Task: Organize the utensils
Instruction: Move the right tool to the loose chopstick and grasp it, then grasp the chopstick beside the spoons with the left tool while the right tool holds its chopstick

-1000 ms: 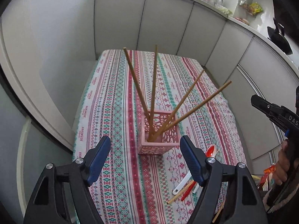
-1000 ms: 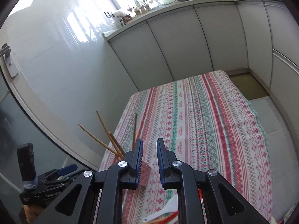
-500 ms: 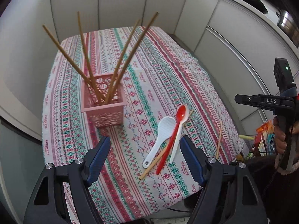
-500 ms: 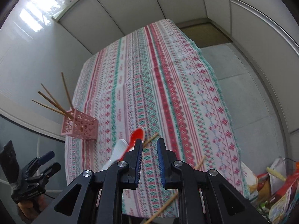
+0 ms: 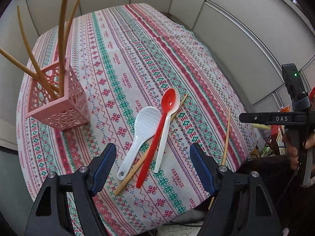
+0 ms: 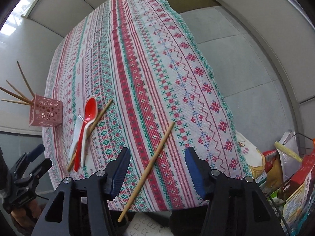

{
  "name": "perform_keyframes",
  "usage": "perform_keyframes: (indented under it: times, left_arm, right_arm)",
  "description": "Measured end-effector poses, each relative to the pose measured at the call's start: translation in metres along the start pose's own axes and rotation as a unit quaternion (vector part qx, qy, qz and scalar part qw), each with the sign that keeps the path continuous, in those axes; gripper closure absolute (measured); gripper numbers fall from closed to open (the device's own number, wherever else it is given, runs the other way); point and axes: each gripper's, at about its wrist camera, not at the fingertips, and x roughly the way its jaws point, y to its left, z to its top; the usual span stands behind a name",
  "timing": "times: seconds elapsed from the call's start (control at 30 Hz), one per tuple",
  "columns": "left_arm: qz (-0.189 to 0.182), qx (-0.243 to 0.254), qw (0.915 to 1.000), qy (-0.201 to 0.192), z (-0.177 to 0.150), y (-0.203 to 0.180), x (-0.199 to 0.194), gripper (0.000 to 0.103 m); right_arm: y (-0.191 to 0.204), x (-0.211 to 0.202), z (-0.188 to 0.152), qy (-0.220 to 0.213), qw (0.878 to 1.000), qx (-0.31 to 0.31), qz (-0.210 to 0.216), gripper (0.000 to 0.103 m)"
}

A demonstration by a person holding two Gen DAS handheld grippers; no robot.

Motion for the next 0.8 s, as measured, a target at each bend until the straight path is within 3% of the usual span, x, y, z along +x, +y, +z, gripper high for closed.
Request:
perform_keyframes:
  times: [0.23,0.37,0.47,0.57,0.7,0.8]
  left_arm:
    - [-0.02,0.008,0.9997,0.014,0.008,-0.013,0.019,0.024]
    - [-0.03,0.016,0.9993,0.015,0.012,-0.019,0.026,0.031]
    - [-0.039,0.025,0.9987,0.023,0.015,-0.022,0.032,0.047]
    - [-0.051,0.04,0.9973,0.034,0.018,-0.027,0.039,0.066]
    - [-0.067,0.067,0.9944,0.048,0.022,-0.039,0.051,0.077]
    - [-0.069,0.089,0.9921,0.055,0.025,-0.051,0.061,0.078]
  right_arm:
    - [0.016,0.035,-0.002,0.031,0.998,-0.03,-0.052,0.042]
    - [0.033,0.044,-0.005,0.004,0.993,-0.067,-0.096,0.048]
    - [0.042,0.048,-0.005,-0.013,0.987,-0.09,-0.129,0.062]
    - [0.042,0.051,0.0,-0.021,0.987,-0.093,-0.13,0.085]
    - [0.034,0.051,0.01,-0.023,0.99,-0.086,-0.109,0.095]
    - [0.027,0.05,0.017,-0.022,0.993,-0.076,-0.093,0.097]
